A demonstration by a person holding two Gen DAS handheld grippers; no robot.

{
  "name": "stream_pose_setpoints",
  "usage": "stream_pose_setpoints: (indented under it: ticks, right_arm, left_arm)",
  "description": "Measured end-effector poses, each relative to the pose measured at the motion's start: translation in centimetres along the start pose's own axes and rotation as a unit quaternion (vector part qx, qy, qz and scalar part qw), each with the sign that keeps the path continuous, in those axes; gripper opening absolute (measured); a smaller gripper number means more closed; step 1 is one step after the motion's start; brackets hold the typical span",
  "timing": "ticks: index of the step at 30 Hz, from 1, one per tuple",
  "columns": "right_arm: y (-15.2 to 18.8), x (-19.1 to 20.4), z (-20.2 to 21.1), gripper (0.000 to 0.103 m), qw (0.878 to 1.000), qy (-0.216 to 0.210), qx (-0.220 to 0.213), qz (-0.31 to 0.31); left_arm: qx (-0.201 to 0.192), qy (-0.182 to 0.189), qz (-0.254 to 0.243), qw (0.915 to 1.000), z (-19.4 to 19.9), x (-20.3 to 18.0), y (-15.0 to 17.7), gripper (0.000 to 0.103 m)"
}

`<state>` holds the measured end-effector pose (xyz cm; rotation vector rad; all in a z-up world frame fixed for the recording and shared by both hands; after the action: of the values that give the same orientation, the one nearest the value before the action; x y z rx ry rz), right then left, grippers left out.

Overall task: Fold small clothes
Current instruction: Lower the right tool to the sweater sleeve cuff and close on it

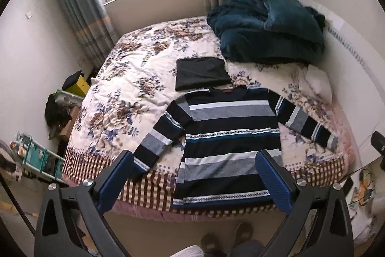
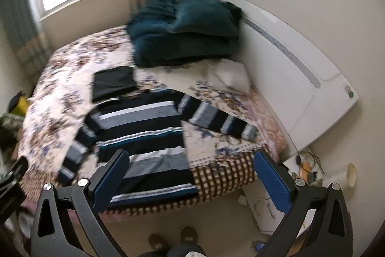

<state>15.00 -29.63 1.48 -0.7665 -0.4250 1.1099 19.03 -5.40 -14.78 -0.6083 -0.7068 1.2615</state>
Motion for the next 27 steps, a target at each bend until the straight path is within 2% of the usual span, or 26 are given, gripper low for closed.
stream_pose_setpoints:
  ticks: [5, 10, 12, 16, 17, 19, 20, 24, 27]
  right_arm:
    - [0.9, -2.5, -9.4, 0.103, 0.999, 0.037, 0.020, -0.027]
    - [3.2, -7.1, -20.8, 0.103, 0.993, 0.052, 0.070, -0.082]
    - [4.9, -9.6, -26.4, 0.103, 0.987, 0.054, 0.101, -0.116]
    - [9.2, -15.2, -36.6, 0.103, 0.969, 0.076, 0.152, -0.178]
    - [11.0, -17.4, -40.1, 0.103, 0.961, 0.087, 0.170, -0.201]
    - [13.4, -20.3, -44.0, 0.103, 0.947, 0.103, 0.187, -0.239]
    - [15.3, -22.7, -47.0, 0.103, 0.937, 0.121, 0.197, -0.264]
    - [21.0, -28.5, -53.2, 0.103, 0.903, 0.161, 0.214, -0.336]
    - [25.8, -32.1, -57.5, 0.103, 0.868, 0.183, 0.229, -0.401]
  left_arm:
    - [0.034, 0.004, -0.013, 0.9993, -7.0, -3.4, 0.4, 0.103]
    - [0.085, -0.032, -0.024, 0.9956, -14.5, -7.1, 1.5, 0.103]
    - [0.104, -0.040, -0.024, 0.9935, -17.3, -8.7, 2.1, 0.103]
    - [0.172, -0.052, -0.015, 0.9836, -24.5, -11.7, 5.4, 0.103]
    - [0.189, -0.055, -0.013, 0.9803, -26.3, -12.2, 6.6, 0.103]
    - [0.219, -0.060, 0.000, 0.9739, -30.2, -13.3, 8.9, 0.103]
    - [0.227, -0.063, 0.003, 0.9718, -31.8, -13.7, 9.9, 0.103]
    - [0.262, -0.083, 0.017, 0.9614, -39.2, -15.0, 14.8, 0.103]
    - [0.279, -0.093, 0.028, 0.9553, -43.2, -15.6, 17.5, 0.103]
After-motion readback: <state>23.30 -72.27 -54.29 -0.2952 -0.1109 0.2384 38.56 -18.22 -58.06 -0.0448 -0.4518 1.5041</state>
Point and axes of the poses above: each gripper's, at about its wrist camera, not at the fingertips, and z roughly against the way its jaws point, x to its left, y to its underside, the point moved 7 cm from there along -z, roughly the way its jaws point, and after that the axes turned 15 degrees about -x, right-handed, at the moved point
